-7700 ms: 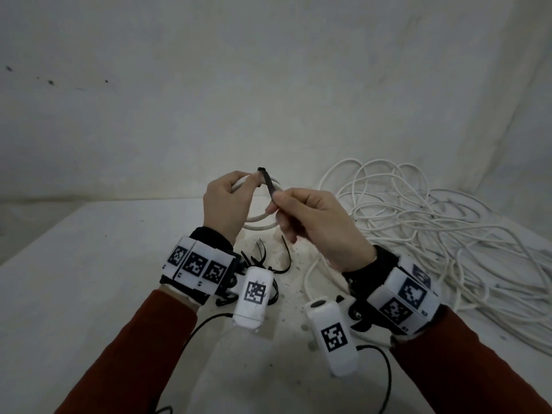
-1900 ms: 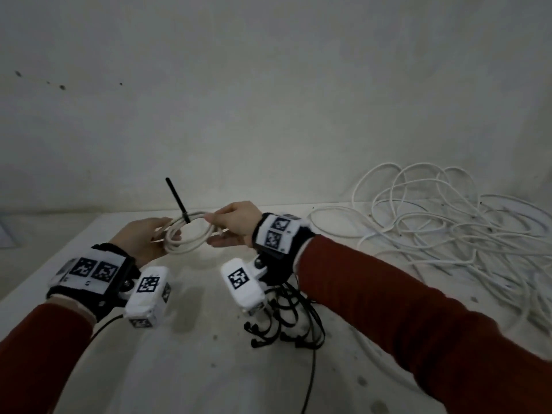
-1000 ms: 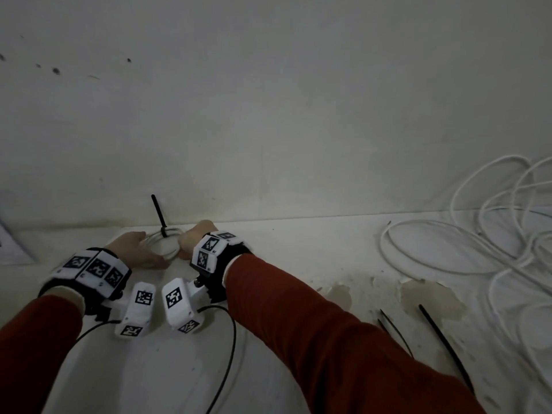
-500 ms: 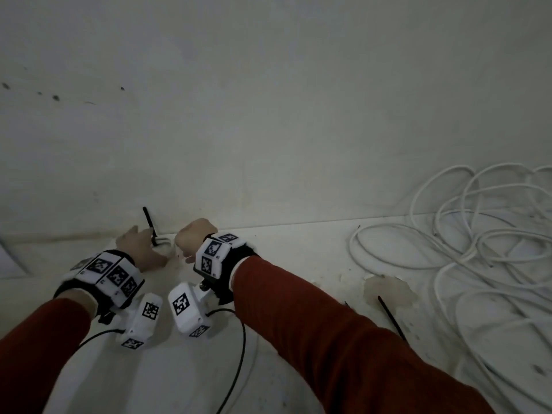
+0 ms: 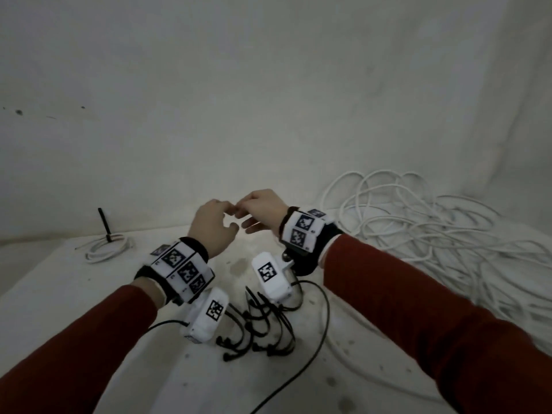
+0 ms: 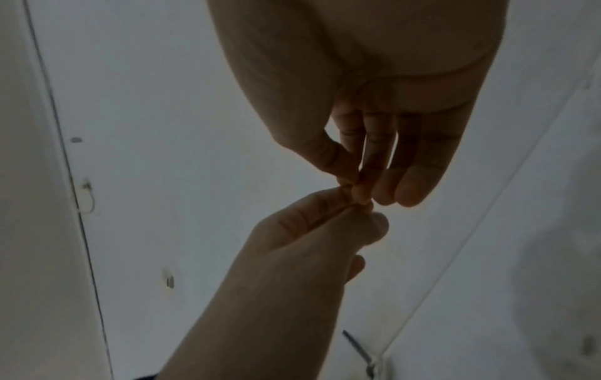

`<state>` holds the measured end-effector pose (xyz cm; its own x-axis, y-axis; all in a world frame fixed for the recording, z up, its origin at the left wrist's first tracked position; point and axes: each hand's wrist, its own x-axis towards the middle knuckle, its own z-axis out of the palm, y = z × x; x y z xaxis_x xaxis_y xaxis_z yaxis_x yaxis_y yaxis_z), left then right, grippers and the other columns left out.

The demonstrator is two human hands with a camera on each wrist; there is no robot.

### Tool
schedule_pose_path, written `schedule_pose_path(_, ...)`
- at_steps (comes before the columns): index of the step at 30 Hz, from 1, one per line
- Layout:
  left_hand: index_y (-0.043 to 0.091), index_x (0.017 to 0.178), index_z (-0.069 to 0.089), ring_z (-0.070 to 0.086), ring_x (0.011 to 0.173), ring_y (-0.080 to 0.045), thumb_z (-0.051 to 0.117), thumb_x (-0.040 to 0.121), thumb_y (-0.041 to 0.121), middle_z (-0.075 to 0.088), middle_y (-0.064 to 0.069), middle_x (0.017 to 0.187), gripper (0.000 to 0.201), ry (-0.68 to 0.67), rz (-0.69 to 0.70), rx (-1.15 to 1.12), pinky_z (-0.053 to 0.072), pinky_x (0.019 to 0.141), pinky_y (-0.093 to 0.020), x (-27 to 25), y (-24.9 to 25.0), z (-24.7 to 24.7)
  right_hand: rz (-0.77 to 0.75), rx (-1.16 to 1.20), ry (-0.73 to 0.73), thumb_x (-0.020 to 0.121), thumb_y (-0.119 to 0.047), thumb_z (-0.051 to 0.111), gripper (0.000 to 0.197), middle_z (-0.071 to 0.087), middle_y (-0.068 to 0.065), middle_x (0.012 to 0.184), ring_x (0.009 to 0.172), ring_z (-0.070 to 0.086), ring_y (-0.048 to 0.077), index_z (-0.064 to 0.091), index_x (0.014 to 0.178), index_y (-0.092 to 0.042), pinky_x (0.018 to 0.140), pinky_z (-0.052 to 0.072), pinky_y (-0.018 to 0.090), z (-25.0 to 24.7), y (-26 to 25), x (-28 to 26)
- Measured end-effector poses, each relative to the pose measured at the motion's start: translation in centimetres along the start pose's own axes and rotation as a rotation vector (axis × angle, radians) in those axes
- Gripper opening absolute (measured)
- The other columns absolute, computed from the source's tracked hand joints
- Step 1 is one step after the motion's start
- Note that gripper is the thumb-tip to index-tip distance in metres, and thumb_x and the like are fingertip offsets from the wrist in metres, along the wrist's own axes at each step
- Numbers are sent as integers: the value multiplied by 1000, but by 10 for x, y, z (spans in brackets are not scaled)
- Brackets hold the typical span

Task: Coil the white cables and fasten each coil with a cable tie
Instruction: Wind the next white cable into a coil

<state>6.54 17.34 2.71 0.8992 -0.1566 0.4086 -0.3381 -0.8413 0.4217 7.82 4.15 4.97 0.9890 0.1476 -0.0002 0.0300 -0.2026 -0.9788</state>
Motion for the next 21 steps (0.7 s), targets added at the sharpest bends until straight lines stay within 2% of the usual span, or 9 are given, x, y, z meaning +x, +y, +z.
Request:
schedule_pose_path(2,9,111,64,58,97,-24,62,83,10,61,-8,109,28,-75,69,-35,37,82,-23,-11,33,12,-29,-111,57,93,-7,49,14,62,6,75,54,57,18,57,82,-10,49,50,26,-37,6,-22)
schedule_pose_path(5,20,107,65,58,99,-20,59,86,18,63,0,107,22,-232,177,14,43,91,-33,-23,73,34,-26,-286,148,93,-8,50,14,63,5,74,53,57,18,58,83,-12,48,50,26,-91,21,-51)
schedule_pose_path(8,28,107,65,54,107,-13,55,89,29,62,8,111,20,-434,285,124,38,93,-31,-36,104,55,30,-432,222,92,-7,49,13,63,3,75,54,57,17,58,85,-12,50,49,26,-139,41,-78)
schedule_pose_path(10,29,112,63,52,111,-14,55,90,35,60,8,116,24,-528,347,153,35,94,-32,-46,120,68,64,-557,218,90,-7,51,11,65,3,77,58,58,17,61,87,-12,54,50,27,-166,53,-95)
schedule_pose_path(13,29,115,63,49,116,-17,58,87,45,57,5,124,33,-661,412,185,35,101,-39,-58,135,85,126,-718,107,90,-13,57,9,68,1,81,64,61,14,66,91,-11,59,51,25,-194,64,-117)
schedule_pose_path(15,29,115,65,50,116,-16,62,84,48,58,6,124,37,-723,428,185,36,102,-38,-64,142,94,166,-757,-13,92,-19,58,14,69,-2,82,67,63,12,68,96,-10,61,52,24,-203,67,-128)
schedule_pose_path(18,28,114,65,52,113,-15,67,82,43,58,7,122,36,-778,456,251,38,99,-33,-71,149,105,234,-800,-180,94,-27,58,22,71,-3,86,73,66,12,69,101,-9,68,54,26,-204,69,-143)
schedule_pose_path(21,24,108,65,54,108,-17,68,83,33,60,4,117,27,-770,497,318,39,91,-31,-74,153,112,276,-859,-328,93,-35,59,29,73,-1,95,79,67,12,70,102,-9,71,54,25,-201,70,-154)
